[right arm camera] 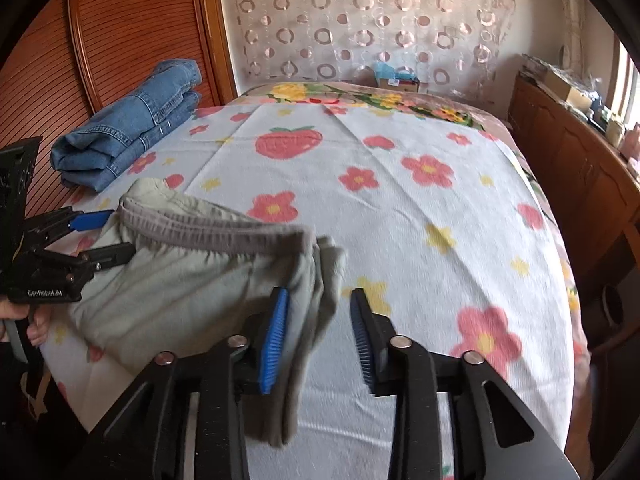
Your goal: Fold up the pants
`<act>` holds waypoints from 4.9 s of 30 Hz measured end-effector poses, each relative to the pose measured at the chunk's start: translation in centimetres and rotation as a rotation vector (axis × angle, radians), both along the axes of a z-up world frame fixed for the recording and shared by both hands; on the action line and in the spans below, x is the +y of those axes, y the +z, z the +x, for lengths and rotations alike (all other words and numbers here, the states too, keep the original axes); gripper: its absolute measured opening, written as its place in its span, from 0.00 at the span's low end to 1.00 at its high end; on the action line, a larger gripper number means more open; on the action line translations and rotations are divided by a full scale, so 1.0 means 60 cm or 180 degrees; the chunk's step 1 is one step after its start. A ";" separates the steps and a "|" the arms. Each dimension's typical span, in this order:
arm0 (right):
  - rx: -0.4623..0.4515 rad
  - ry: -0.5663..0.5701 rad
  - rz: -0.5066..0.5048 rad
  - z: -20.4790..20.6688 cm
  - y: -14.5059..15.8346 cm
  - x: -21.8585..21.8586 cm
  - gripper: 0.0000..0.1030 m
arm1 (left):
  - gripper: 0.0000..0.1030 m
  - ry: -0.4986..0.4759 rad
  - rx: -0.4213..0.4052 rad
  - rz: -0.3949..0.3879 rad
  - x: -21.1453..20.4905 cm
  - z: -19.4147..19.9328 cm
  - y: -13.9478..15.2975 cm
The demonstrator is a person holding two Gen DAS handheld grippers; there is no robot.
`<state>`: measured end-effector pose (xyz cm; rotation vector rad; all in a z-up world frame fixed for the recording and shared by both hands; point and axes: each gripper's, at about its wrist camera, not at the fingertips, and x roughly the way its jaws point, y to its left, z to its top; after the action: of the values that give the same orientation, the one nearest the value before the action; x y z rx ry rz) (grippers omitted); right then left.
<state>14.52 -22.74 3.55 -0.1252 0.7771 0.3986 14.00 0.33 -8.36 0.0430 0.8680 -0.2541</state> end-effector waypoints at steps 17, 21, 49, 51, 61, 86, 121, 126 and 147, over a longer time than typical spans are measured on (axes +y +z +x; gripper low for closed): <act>0.0080 0.0049 0.0088 0.022 -0.003 0.018 0.40 | 0.77 0.0000 -0.0004 0.0005 0.000 0.000 -0.001; 0.0123 0.0018 0.0058 0.028 -0.010 0.021 0.41 | 0.77 -0.0001 -0.0005 0.0005 0.000 0.000 -0.001; 0.0010 0.0019 0.0234 0.011 -0.017 0.015 0.49 | 0.34 -0.0033 0.0065 -0.0513 0.009 0.013 0.013; 0.0011 0.0024 0.0236 0.010 -0.017 0.014 0.50 | 0.31 -0.0045 0.0023 -0.0511 0.007 0.010 0.018; 0.0004 0.0066 0.0185 0.015 -0.017 0.026 0.56 | 0.28 -0.0107 -0.0138 -0.0512 -0.004 -0.005 0.040; -0.0226 0.0135 0.0269 -0.020 0.020 0.027 0.07 | 0.14 -0.0312 -0.0549 -0.0460 -0.038 -0.056 0.100; -0.1240 0.0358 0.0374 -0.043 0.129 0.039 0.07 | 0.14 -0.0182 -0.1338 -0.0328 0.001 -0.067 0.272; -0.1314 0.0460 0.0404 -0.007 0.132 0.047 0.07 | 0.14 -0.0089 -0.1387 -0.0283 0.021 -0.055 0.290; -0.1234 0.0960 0.0459 0.196 0.104 0.099 0.07 | 0.14 0.0442 -0.1304 -0.0187 0.133 0.026 0.272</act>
<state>26.27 -16.79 9.77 -0.1792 0.3443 0.6914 15.57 8.31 7.94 -0.0200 0.4533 -0.1332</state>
